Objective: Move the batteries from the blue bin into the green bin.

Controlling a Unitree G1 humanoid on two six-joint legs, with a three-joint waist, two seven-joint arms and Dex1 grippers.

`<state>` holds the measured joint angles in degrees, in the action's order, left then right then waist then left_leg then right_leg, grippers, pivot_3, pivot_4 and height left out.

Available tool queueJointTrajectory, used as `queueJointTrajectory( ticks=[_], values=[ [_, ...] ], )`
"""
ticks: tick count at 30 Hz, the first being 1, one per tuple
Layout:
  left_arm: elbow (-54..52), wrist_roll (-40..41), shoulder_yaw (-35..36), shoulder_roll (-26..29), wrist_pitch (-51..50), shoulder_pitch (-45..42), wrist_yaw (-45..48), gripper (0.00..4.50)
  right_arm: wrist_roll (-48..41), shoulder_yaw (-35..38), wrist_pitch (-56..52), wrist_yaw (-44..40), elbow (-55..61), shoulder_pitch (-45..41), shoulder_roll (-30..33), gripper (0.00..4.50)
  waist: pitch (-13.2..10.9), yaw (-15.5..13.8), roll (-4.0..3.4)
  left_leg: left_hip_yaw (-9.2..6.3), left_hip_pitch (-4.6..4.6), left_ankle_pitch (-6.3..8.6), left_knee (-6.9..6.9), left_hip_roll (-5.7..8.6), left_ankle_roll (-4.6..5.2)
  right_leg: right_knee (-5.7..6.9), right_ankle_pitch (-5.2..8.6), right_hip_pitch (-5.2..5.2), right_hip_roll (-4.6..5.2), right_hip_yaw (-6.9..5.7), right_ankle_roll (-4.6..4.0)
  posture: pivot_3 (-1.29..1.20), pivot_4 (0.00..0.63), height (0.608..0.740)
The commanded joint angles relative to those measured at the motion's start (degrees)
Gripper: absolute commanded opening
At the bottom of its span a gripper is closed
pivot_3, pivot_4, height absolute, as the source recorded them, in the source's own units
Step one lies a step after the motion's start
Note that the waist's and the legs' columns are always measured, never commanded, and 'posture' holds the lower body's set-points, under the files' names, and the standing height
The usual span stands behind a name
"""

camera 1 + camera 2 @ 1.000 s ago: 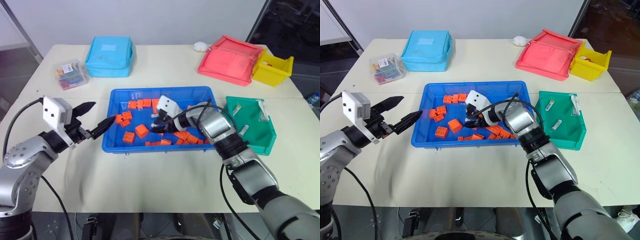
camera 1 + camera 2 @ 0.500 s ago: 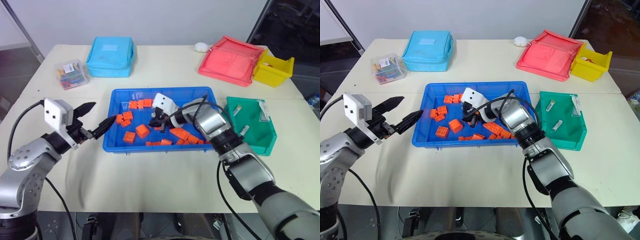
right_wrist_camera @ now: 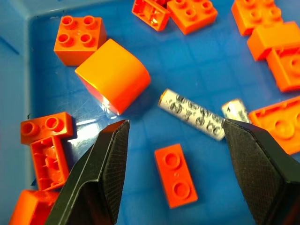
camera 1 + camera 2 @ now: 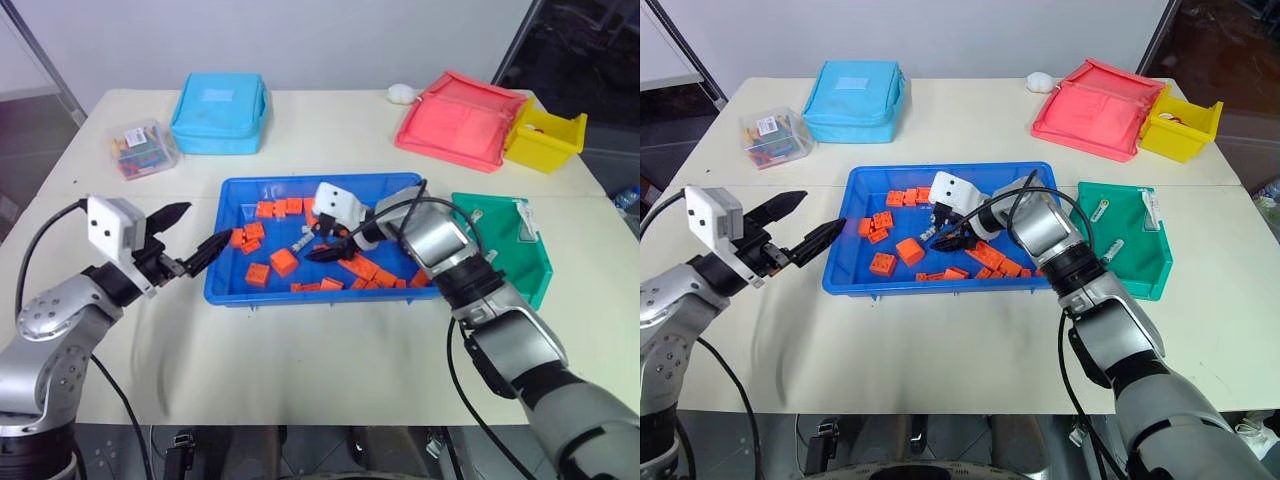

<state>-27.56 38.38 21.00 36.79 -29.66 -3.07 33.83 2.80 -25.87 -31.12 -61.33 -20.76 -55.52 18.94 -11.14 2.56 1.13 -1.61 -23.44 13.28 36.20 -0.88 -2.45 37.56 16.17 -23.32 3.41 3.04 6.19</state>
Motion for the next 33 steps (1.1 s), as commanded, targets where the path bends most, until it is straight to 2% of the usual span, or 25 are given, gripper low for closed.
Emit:
queueJointTrajectory(
  ticks=[1, 7, 12, 18, 21, 26, 33],
  values=[
    [-0.86, -0.03, 0.11, -0.08, 1.29, -0.69, 0.30, 4.50, 1.05, -1.16, 4.77, -1.03, -1.08, -2.42, -1.27, 3.19, 0.00, 0.00, 0.00, 0.00, 0.00, 0.00, -0.01, 0.00, 0.00, 0.00, 0.00, 0.00, 0.00, 0.00, 0.00, 0.00, 0.150, 0.740],
    [-1.46, 0.12, 0.40, -0.20, 0.91, -0.47, -0.11, 4.50, 3.24, -2.88, 12.16, -2.70, -9.76, -5.65, -3.65, 3.19, 0.00, 0.01, 0.00, 0.00, 0.00, 0.00, -0.01, -0.01, 0.00, 0.00, 0.00, 0.00, -0.01, 0.00, 0.00, 0.00, 0.150, 0.740],
    [-2.33, 0.23, 0.49, -0.49, 0.62, -0.07, -0.75, 4.50, 6.50, -3.47, 21.56, -2.85, -25.52, -11.16, -6.44, 3.19, 0.00, 0.02, 0.00, 0.00, 0.00, 0.00, 0.00, 0.00, 0.00, -0.01, 0.00, 0.00, 0.00, 0.00, 0.00, 0.00, 0.150, 0.740],
    [-3.26, 0.18, 0.59, -0.92, 0.48, 0.37, -1.65, 4.50, 6.29, -1.44, 22.69, -8.70, -37.75, -15.11, -9.27, 3.19, 0.00, 0.07, 0.00, -0.01, 0.01, 0.00, -0.03, 0.00, -0.01, -0.01, 0.00, 0.00, 0.00, 0.00, -0.01, 0.00, 0.150, 0.740],
    [-3.91, 0.26, 0.78, -1.24, 0.52, 0.87, -2.26, 4.50, 7.01, -0.71, 23.85, -9.31, -41.31, -16.32, -9.79, 2.43, 0.00, 0.06, 0.00, -0.01, 0.01, 0.00, -0.03, 0.00, -0.01, -0.01, 0.00, 0.01, 0.01, 0.00, -0.01, 0.00, 0.150, 0.740],
    [-4.51, 0.30, 0.95, -1.47, 0.54, 1.43, -2.77, 4.50, 7.67, 0.35, 24.90, -9.99, -43.27, -17.12, -10.40, 0.04, 0.00, 0.05, 0.00, -0.01, 0.01, 0.00, -0.03, 0.00, -0.02, -0.01, 0.00, 0.01, 0.01, -0.01, -0.01, 0.00, 0.150, 0.740],
    [-4.28, 0.96, 0.58, -1.05, 0.30, 0.51, -2.42, 4.50, 6.40, 3.92, 24.11, -8.65, -41.05, -18.36, -10.10, 0.04, -0.01, 0.05, -0.01, -0.02, 0.01, -0.01, -0.03, 0.00, -0.02, -0.01, 0.00, 0.01, 0.01, -0.01, -0.01, 0.00, 0.150, 0.740]
  ],
)
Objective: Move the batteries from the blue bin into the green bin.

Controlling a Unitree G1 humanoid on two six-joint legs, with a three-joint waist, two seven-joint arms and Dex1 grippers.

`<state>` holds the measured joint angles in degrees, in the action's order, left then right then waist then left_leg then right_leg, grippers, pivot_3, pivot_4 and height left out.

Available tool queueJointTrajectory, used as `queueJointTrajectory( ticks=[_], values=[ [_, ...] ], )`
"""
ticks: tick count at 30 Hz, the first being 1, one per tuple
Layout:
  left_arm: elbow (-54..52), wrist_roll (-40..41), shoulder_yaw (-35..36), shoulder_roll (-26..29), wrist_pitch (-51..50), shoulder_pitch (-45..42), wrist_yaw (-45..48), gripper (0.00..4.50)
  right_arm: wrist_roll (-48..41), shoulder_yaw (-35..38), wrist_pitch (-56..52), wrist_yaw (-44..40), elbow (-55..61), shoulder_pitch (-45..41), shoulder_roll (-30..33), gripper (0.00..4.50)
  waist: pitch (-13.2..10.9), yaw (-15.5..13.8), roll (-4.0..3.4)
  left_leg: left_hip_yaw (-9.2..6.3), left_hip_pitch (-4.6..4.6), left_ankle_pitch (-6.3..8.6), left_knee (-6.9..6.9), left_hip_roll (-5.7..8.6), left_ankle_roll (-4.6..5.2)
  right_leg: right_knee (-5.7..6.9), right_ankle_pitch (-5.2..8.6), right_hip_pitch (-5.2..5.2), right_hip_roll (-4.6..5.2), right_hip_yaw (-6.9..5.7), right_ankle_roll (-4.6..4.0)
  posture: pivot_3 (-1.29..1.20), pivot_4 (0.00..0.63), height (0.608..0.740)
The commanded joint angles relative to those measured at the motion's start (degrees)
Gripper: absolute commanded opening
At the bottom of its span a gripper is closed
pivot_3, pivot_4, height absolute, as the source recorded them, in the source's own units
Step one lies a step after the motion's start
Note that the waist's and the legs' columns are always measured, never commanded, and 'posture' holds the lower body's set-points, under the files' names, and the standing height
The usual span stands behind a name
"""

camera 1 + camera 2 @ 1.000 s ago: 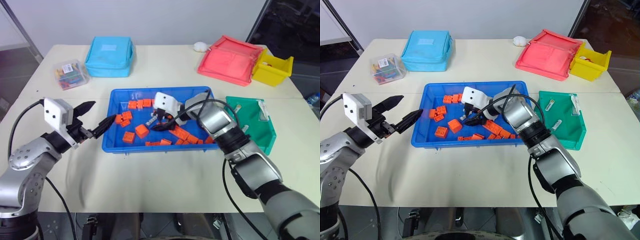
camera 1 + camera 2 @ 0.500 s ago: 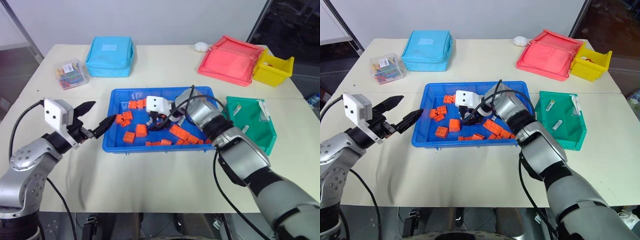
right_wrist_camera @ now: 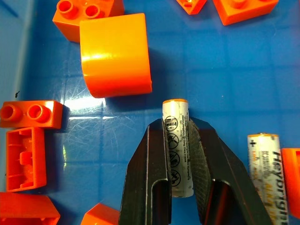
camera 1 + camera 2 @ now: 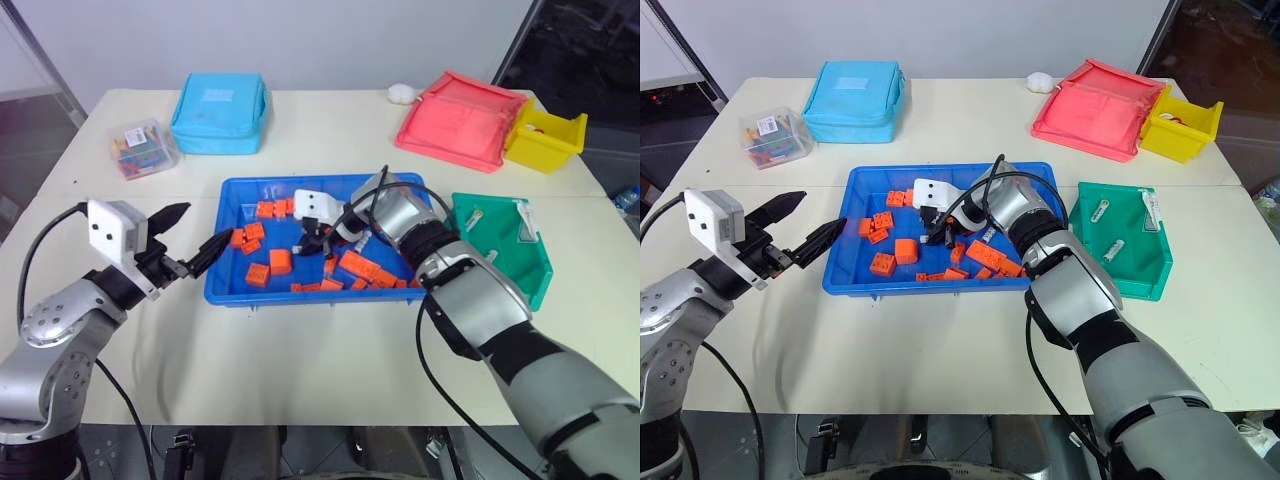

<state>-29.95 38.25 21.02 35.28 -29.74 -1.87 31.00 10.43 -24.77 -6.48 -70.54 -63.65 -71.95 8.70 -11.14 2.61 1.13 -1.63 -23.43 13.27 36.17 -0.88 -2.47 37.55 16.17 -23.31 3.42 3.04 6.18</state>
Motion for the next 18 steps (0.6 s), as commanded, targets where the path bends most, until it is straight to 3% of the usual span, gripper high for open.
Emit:
queueJointTrajectory(
  ticks=[1, 5, 9, 18],
  values=[
    [-1.80, 1.72, 0.46, 0.89, 0.07, -1.01, 1.22, 4.50, -2.63, 4.61, -1.92, 0.17, 3.68, -3.10, 0.99, 0.04, -0.01, -0.01, -0.02, 0.00, -0.01, 0.00, 0.00, 0.00, 0.00, 0.00, 0.00, -0.01, 0.00, 0.00, 0.00, 0.00, 0.150, 0.740],
    [-1.17, 3.63, 0.31, 2.89, -1.07, -2.11, 4.25, 4.50, -6.17, 9.29, -7.80, -2.41, 12.60, -5.19, 5.03, 0.04, -0.04, -0.06, -0.04, 0.01, -0.07, -0.01, 0.00, 0.01, -0.02, 0.00, 0.00, -0.07, 0.02, 0.00, 0.00, 0.00, 0.150, 0.740],
    [1.99, 5.46, -2.33, 7.42, -2.92, -6.05, 11.51, 4.50, -10.24, 13.65, -20.97, -6.86, 31.22, -3.47, 15.58, 0.04, -0.07, -0.87, -0.06, -0.08, -0.16, -0.01, 0.01, 0.07, -0.02, -0.03, 0.00, -0.06, 0.07, -0.08, 0.00, 0.00, 0.150, 0.740],
    [11.21, 5.09, -9.75, 11.53, -3.83, -17.32, 23.64, 4.50, -11.27, 18.28, -36.71, -5.26, 57.51, 15.65, 38.97, 0.04, -0.09, -1.49, -0.08, 0.01, -0.13, -0.01, 0.01, 0.08, -0.01, -0.21, 0.00, 0.01, 0.07, -0.08, 0.01, 0.00, 0.150, 0.740]
  ],
)
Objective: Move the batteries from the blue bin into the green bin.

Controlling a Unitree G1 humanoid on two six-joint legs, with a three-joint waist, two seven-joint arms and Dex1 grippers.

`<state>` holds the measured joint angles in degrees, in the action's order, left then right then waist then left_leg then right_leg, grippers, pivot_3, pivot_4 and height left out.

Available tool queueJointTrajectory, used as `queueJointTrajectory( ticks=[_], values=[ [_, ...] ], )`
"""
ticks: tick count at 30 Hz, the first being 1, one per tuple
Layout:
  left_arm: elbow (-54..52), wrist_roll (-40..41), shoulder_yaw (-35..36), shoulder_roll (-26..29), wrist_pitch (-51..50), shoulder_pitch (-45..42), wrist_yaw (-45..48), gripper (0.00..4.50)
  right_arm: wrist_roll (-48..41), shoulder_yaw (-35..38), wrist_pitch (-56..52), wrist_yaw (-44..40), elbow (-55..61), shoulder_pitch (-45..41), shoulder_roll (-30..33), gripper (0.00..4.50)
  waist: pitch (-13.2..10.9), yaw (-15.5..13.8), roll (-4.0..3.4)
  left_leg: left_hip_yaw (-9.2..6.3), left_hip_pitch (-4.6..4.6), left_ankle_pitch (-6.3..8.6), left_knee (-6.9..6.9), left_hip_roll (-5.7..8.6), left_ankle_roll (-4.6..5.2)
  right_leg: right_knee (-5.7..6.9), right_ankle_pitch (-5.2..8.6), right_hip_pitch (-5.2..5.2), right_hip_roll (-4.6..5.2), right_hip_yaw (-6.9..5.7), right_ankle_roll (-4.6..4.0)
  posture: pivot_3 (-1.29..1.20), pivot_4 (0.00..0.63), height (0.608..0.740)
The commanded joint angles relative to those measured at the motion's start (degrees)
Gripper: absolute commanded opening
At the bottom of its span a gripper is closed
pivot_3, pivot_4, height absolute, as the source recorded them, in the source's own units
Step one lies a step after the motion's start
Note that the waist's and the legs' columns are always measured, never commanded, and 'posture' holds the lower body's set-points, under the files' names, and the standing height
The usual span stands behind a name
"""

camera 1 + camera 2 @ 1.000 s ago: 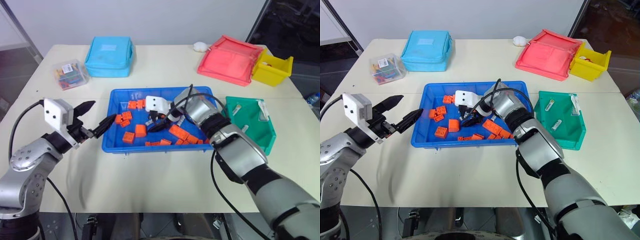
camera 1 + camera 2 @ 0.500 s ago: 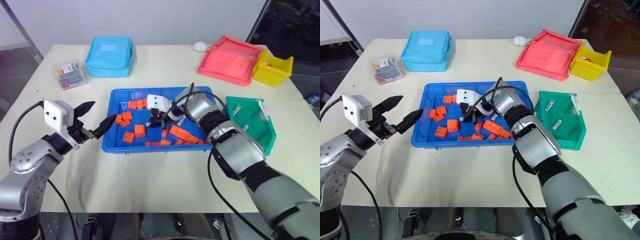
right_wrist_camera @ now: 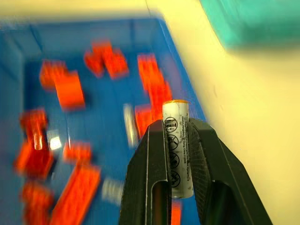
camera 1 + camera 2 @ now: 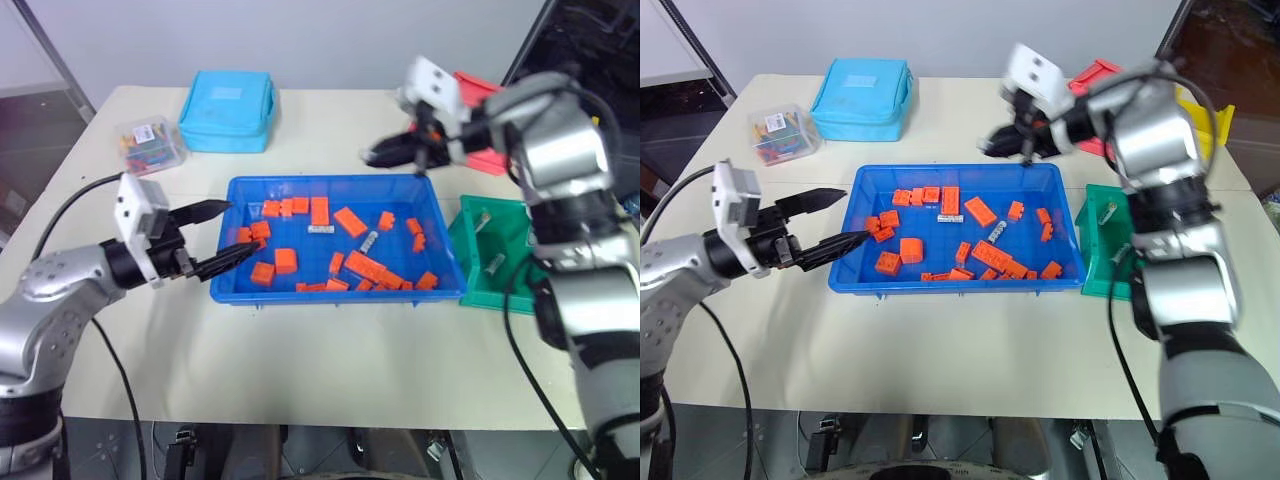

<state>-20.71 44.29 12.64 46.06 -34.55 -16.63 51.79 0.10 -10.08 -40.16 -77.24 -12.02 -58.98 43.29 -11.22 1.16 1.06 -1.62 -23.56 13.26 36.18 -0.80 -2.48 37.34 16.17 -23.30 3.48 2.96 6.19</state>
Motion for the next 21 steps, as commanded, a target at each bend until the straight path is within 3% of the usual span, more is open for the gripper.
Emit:
queueJointTrajectory(
  ticks=[1, 8, 16, 21],
  values=[
    [3.42, -1.59, -2.51, 0.52, 1.39, -4.02, 3.95, 4.50, -1.42, 5.55, -4.87, 2.56, 7.18, 6.05, 6.81, 0.04, -0.01, -0.01, -0.01, 0.01, 0.00, 0.00, 0.00, 0.00, 0.00, 0.00, 0.00, -0.01, -0.01, 0.01, 0.00, 0.00, 0.150, 0.740],
    [9.84, -4.88, -6.19, -1.83, 3.32, -9.51, 7.18, 4.50, -2.65, 14.94, -6.89, 10.98, 8.38, 19.96, 15.02, 0.04, -0.01, 0.29, -0.01, 0.10, 0.01, 0.00, 0.02, -0.07, 0.01, 0.00, 0.00, -0.04, -0.06, 0.08, 0.01, 0.00, 0.150, 0.740],
    [11.88, -6.29, -7.26, -2.73, 3.59, -11.32, 9.82, 4.50, -3.03, 17.20, -2.74, 15.85, 5.53, 26.40, 18.33, 0.04, 0.00, 0.64, -0.01, 0.07, 0.02, 0.00, 0.03, -0.08, 0.01, 0.03, 0.00, -0.02, -0.09, 0.08, 0.01, 0.00, 0.150, 0.740],
    [11.82, -6.61, -6.81, -2.76, 3.25, -11.60, 10.15, 4.50, -2.53, 15.90, 0.70, 16.88, 3.30, 27.60, 19.80, 2.48, 0.00, 0.88, -0.01, 0.08, 0.02, 0.00, 0.04, -0.06, 0.01, 0.03, 0.00, 0.00, -0.07, 0.09, 0.01, 0.00, 0.150, 0.740]
  ],
)
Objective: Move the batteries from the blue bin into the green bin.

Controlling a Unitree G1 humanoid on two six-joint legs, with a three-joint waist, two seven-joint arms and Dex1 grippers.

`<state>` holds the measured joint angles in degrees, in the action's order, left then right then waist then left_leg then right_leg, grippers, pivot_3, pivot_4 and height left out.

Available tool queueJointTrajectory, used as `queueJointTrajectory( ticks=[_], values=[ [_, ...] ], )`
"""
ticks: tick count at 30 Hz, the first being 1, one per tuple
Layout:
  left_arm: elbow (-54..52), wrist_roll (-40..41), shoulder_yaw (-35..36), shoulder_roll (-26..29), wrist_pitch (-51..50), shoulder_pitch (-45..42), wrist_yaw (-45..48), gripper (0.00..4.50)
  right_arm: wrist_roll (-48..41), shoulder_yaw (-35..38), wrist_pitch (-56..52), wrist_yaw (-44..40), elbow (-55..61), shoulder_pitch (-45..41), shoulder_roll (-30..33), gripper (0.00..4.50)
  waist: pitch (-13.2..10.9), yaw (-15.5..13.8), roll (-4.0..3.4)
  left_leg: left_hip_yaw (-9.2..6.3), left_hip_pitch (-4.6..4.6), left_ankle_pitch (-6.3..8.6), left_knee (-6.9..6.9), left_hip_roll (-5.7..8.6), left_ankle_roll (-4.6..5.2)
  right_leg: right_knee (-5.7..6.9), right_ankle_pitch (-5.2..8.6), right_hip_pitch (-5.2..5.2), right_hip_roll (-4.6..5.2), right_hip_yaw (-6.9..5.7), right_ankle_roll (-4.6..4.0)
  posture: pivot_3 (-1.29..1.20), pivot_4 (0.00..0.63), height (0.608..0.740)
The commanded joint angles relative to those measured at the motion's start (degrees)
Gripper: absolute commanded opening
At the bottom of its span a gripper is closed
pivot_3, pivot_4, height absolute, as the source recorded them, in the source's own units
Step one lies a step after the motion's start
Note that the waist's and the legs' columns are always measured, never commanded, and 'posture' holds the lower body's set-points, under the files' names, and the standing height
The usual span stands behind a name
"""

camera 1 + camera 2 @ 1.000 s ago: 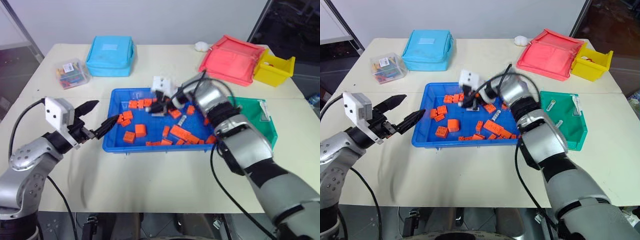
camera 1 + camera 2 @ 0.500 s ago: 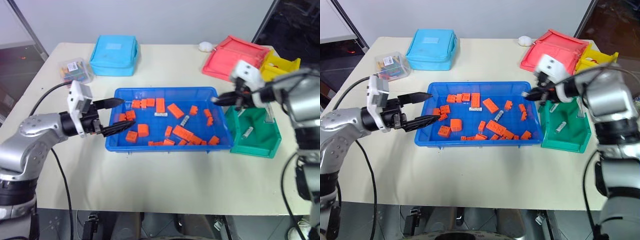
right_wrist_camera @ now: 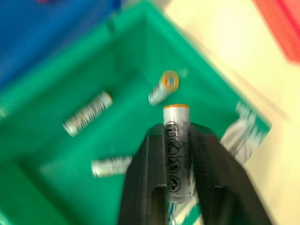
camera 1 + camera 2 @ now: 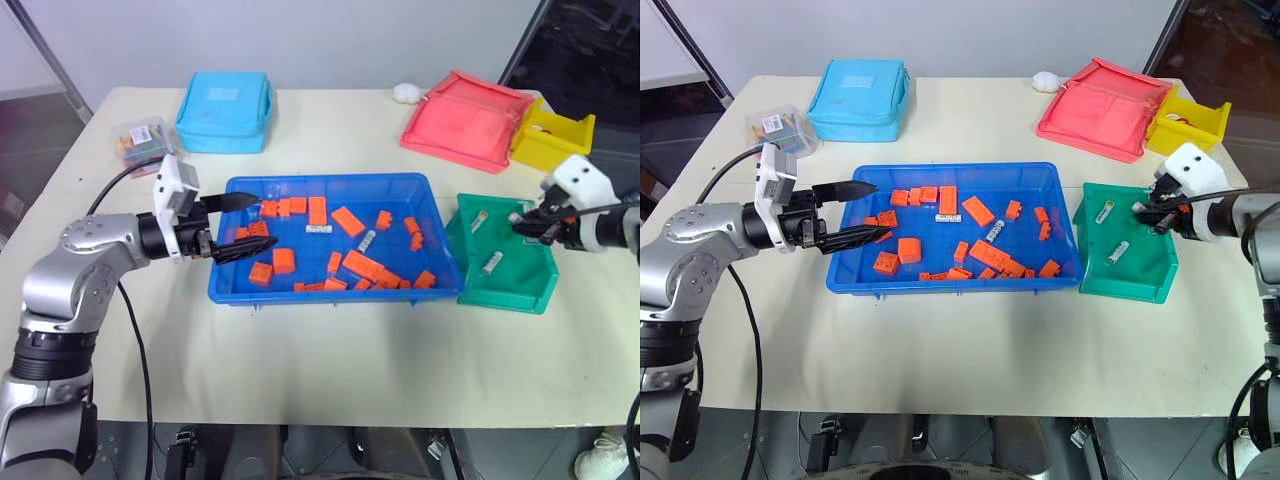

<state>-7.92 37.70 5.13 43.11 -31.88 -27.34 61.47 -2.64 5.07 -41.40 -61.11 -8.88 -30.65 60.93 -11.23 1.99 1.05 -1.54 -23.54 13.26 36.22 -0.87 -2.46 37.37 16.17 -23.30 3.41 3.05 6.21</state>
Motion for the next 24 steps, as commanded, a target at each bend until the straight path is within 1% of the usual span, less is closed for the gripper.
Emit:
queueJointTrajectory(
  ticks=[1, 2, 4, 6, 8, 11, 13, 15, 17, 20, 24],
  values=[
    [-1.13, -0.01, 0.86, 0.26, 0.49, -0.76, 0.40, 4.50, 0.28, 0.58, 2.16, 1.21, -0.14, -1.10, 2.14, 3.00, 0.00, 0.12, 0.00, -0.01, 0.00, 0.00, 0.00, 0.00, 0.00, 0.00, 0.00, 0.00, 0.00, 0.00, 0.00, 0.00, 0.150, 0.740],
    [-1.25, 0.01, 1.03, 0.34, 0.42, -0.62, 0.37, 4.50, 0.27, 0.23, 2.40, 1.35, -0.27, -1.69, 2.14, 3.58, 0.00, 0.23, 0.00, -0.01, 0.00, 0.00, -0.01, -0.01, 0.00, 0.00, 0.00, 0.00, -0.01, 0.00, 0.00, 0.00, 0.150, 0.740],
    [-1.58, 0.06, 1.30, 0.46, 0.28, -0.26, 0.20, 4.50, 0.18, -0.35, 2.53, 1.61, -0.29, -3.08, 2.05, 4.41, 0.00, 0.41, 0.00, -0.02, 0.01, 0.00, 0.00, -0.01, 0.00, 0.01, 0.00, 0.00, -0.01, 0.00, 0.00, 0.00, 0.150, 0.740],
    [-1.98, 0.11, 1.72, 0.65, 0.05, 0.23, -0.22, 4.50, -0.09, -1.00, 2.44, 2.50, 0.22, -6.66, 0.87, 4.41, 0.00, 0.64, -0.01, -0.01, 0.01, 0.00, 0.00, -0.01, 0.00, 0.02, 0.00, 0.00, -0.01, 0.00, 0.00, 0.00, 0.150, 0.740],
    [-2.32, 0.15, 2.29, 0.88, -0.20, 0.73, -0.78, 4.50, -2.62, -1.11, -0.05, 3.29, 1.50, -11.88, -2.34, 4.41, -0.01, 0.86, -0.02, 0.01, 0.04, 0.00, -0.01, -0.02, 0.00, 0.05, 0.00, -0.03, -0.02, 0.02, 0.00, 0.00, 0.150, 0.740],
    [-2.62, 0.35, 3.30, 1.34, -0.57, 1.47, -1.66, 4.50, -7.24, -1.57, -4.54, 4.14, 3.70, -18.48, -9.70, 4.41, -0.01, 1.28, -0.02, -0.02, 0.07, 0.00, -0.01, -0.08, 0.00, 0.09, 0.00, -0.03, -0.11, 0.04, 0.00, 0.00, 0.150, 0.740],
    [-3.04, 0.49, 4.10, 1.50, -0.76, 2.21, -2.54, 4.50, -10.06, -2.04, -6.70, 5.13, 4.79, -20.88, -15.14, 4.41, 0.00, 1.10, -0.01, -0.11, 0.06, 0.00, -0.02, -0.10, 0.00, 0.11, 0.00, -0.01, -0.16, 0.02, -0.01, 0.00, 0.150, 0.740],
    [-3.91, 0.79, 5.16, 1.50, -1.00, 3.25, -3.75, 4.50, -12.16, -3.16, -7.71, 6.18, 5.13, -21.71, -20.76, 4.41, 0.00, 0.78, 0.00, -0.13, 0.04, 0.00, -0.03, -0.10, 0.00, 0.10, 0.01, -0.01, -0.16, 0.01, -0.01, 0.00, 0.150, 0.740],
    [-4.93, 1.06, 6.18, 1.33, -1.33, 4.16, -4.92, 4.50, -12.65, -4.68, -7.25, 7.17, 4.74, -21.63, -24.75, 4.41, 0.00, 0.47, 0.00, -0.11, 0.00, 0.00, 0.01, -0.09, 0.00, 0.11, 0.00, -0.03, -0.12, 0.01, -0.01, 0.00, 0.150, 0.740],
    [-6.93, 1.64, 7.63, 1.15, -1.98, 5.67, -6.71, 4.50, -12.50, -7.50, -5.95, 8.57, 2.95, -21.31, -29.33, 4.41, 0.00, -0.03, 0.01, -0.12, -0.07, 0.00, 0.03, -0.03, 0.00, 0.11, 0.00, -0.04, -0.03, -0.01, 0.00, 0.00, 0.150, 0.740],
    [-11.45, 3.12, 10.01, 0.93, -3.64, 9.19, -9.73, 4.50, -11.68, -13.40, -2.40, 7.47, -1.28, -19.72, -34.87, 4.41, 0.04, 0.20, 0.07, -0.10, -0.07, 0.00, 0.06, 0.05, -0.01, 0.10, -0.01, -0.01, 0.09, -0.03, 0.01, 0.00, 0.150, 0.740]
  ],
)
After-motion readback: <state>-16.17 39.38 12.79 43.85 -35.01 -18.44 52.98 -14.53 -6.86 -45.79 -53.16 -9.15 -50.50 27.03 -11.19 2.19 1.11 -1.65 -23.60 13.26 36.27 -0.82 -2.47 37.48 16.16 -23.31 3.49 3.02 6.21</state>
